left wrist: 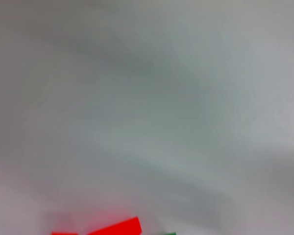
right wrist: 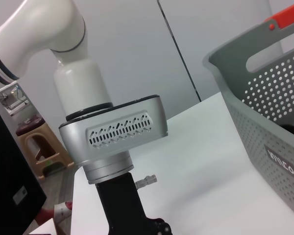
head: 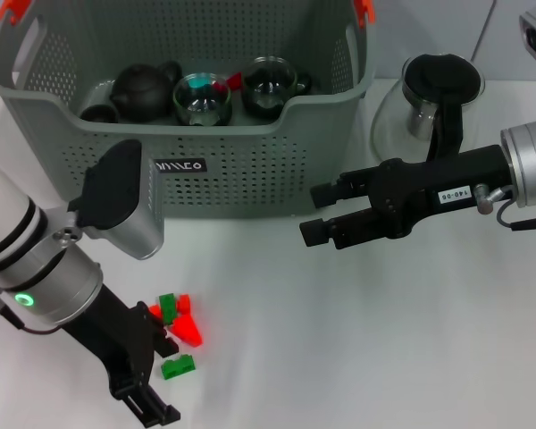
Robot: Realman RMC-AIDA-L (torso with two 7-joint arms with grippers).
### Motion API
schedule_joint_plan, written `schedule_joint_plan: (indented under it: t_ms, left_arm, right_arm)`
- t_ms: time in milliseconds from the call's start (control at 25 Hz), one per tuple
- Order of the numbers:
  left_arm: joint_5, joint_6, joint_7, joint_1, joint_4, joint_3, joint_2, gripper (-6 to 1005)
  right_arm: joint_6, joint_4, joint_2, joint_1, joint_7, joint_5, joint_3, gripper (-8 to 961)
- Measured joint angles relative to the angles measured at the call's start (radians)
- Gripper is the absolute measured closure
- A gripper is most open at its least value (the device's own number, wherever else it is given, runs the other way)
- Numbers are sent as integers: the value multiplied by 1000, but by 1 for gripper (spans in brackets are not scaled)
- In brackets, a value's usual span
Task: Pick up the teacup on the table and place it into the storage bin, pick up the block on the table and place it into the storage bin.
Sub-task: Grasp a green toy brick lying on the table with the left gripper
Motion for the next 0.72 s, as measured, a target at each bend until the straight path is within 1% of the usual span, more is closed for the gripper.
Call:
schedule_joint_plan:
  t_ms: [720]
  left_arm:
    - [-1,-21,2,-23,34,12,-1,87]
  right_arm:
    - [4,0,-3,-1,-6,0,12,129]
